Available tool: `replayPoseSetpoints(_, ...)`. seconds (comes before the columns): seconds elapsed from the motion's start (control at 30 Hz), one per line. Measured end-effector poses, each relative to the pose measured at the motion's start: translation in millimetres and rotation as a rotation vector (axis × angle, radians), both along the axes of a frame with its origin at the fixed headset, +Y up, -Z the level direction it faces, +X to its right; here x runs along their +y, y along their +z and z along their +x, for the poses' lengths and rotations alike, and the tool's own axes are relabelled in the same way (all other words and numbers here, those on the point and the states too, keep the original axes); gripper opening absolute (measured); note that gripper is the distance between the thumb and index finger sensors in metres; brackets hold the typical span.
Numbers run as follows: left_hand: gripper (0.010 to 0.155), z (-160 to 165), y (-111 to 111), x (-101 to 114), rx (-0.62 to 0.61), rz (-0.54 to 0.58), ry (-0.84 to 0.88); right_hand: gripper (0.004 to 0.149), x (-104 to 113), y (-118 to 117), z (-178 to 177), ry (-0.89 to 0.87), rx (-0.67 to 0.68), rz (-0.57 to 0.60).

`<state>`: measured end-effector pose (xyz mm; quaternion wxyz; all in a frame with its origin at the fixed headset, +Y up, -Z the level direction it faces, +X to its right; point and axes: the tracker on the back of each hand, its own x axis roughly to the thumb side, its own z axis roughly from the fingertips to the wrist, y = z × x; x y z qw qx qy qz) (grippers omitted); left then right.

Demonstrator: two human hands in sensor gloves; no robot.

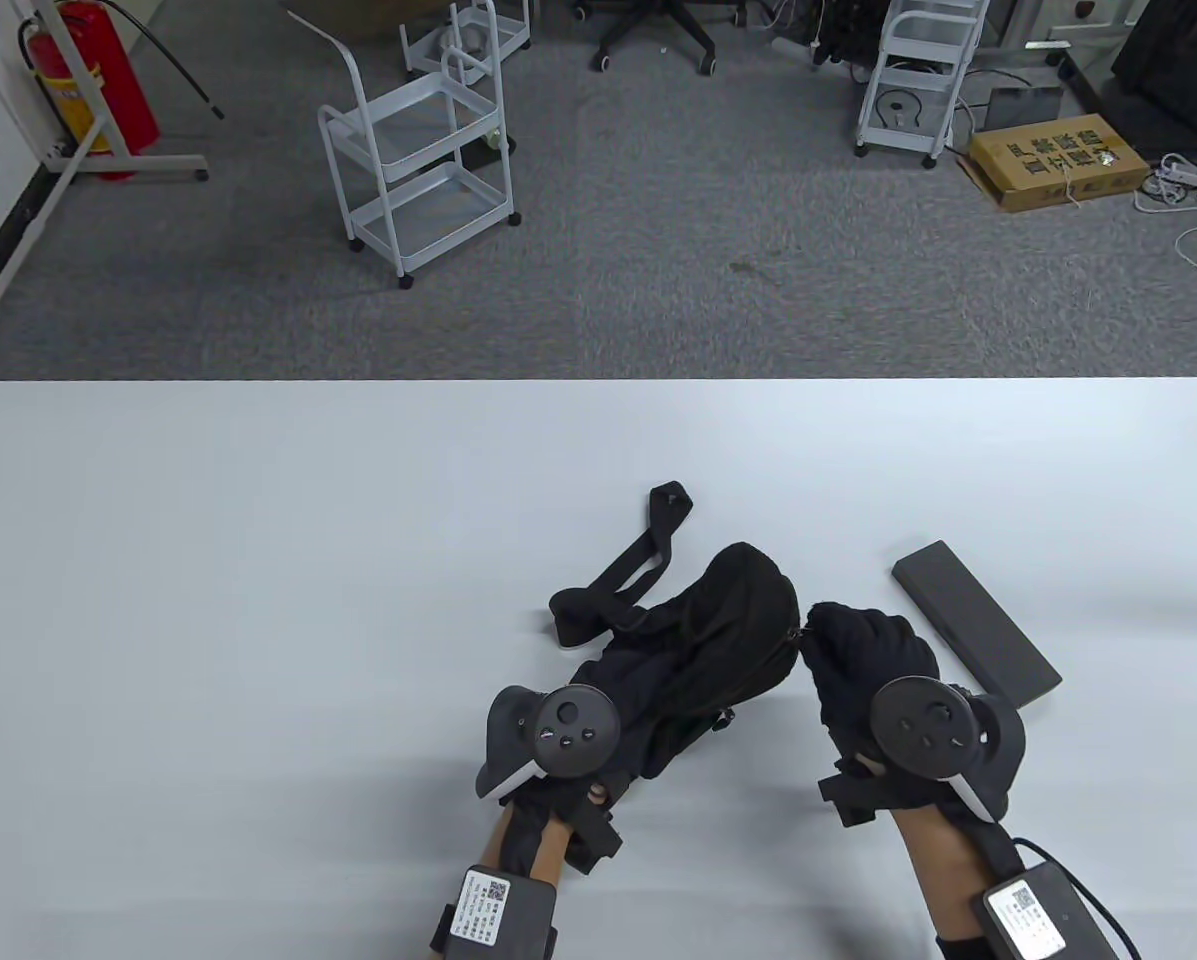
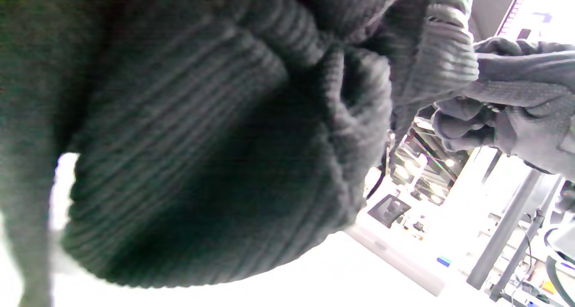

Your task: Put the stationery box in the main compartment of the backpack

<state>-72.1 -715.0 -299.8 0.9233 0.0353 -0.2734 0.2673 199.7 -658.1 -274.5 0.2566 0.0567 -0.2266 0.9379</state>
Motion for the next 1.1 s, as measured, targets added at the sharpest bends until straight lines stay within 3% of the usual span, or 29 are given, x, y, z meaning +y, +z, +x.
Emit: replayPoseSetpoints(1.1,0.050,-3.2,0.4,1.0,-0.086,0.018,-0.036,0.043,-17.0,-33.6,27.9,-0.067,-0.075,-0.117)
